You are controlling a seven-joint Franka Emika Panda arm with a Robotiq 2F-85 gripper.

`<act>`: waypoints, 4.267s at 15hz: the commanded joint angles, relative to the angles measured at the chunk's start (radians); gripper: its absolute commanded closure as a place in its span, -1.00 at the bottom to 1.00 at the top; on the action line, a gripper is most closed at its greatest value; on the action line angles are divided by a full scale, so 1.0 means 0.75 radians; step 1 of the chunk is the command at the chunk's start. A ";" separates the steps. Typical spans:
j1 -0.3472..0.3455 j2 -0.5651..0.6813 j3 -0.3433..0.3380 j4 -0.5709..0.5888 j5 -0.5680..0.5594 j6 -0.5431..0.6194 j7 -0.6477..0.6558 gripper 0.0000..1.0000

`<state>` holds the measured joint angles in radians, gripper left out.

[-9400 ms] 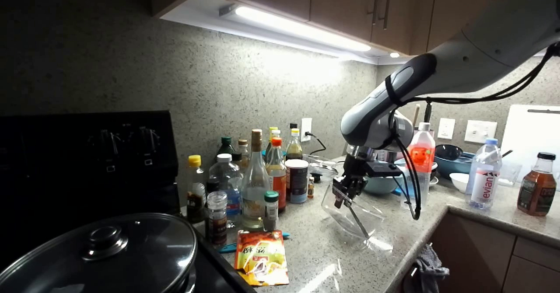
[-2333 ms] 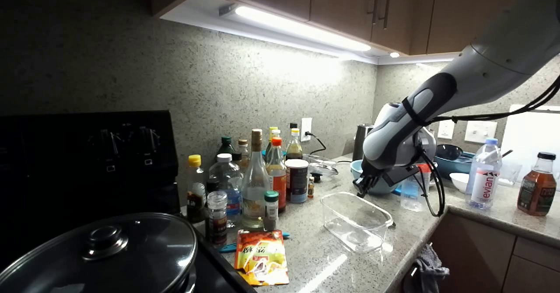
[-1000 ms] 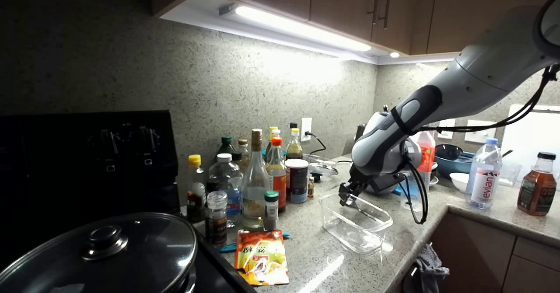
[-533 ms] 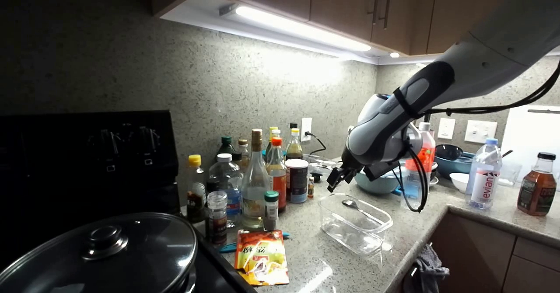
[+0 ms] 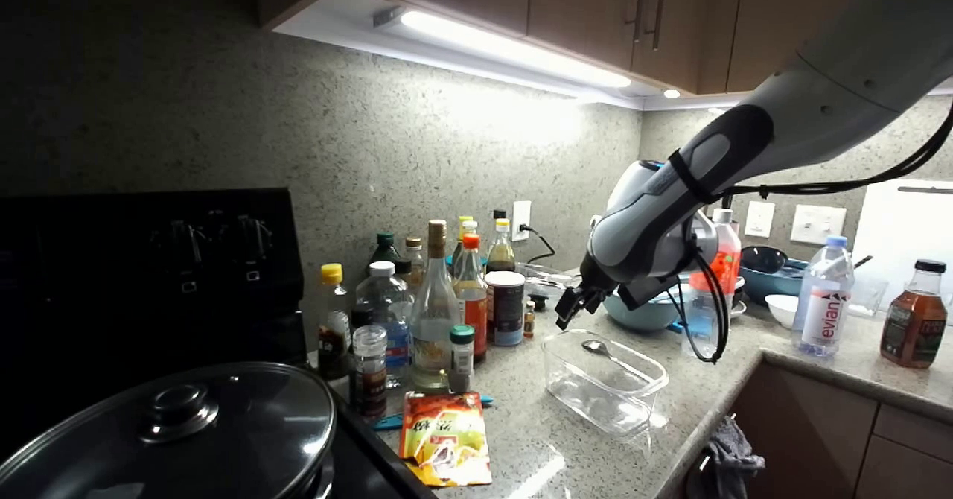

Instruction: Put the spoon in the transparent bowl, then remove the spoon out of the bowl, then put the spoon back in the bowl

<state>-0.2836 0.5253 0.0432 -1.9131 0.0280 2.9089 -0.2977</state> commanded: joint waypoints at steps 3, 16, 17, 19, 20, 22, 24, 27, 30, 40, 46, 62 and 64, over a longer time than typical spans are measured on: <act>-0.014 -0.057 0.039 -0.057 -0.008 0.055 -0.048 -1.00; 0.006 -0.018 0.027 -0.005 -0.009 0.068 0.000 -1.00; 0.006 -0.018 0.027 -0.005 -0.009 0.068 0.000 -1.00; 0.052 -0.021 -0.041 -0.010 -0.043 0.095 0.045 -1.00; 0.097 -0.028 -0.114 -0.016 -0.063 0.123 0.109 -1.00; 0.172 -0.028 -0.231 -0.013 -0.097 0.131 0.206 -1.00; 0.225 -0.028 -0.311 -0.005 -0.133 0.068 0.271 -1.00; 0.222 -0.017 -0.320 0.005 -0.163 0.063 0.280 -1.00; 0.235 -0.014 -0.331 0.006 -0.173 0.057 0.300 -1.00; 0.228 -0.012 -0.325 0.007 -0.172 0.057 0.299 -1.00; 0.176 0.025 -0.276 0.033 -0.145 0.033 0.270 -1.00; -0.064 0.237 -0.071 0.341 -0.022 -0.267 0.137 -1.00; -0.037 0.246 -0.110 0.357 -0.045 -0.259 0.160 -1.00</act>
<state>-0.3293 0.6993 -0.0099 -1.6752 -0.0064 2.7420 -0.1679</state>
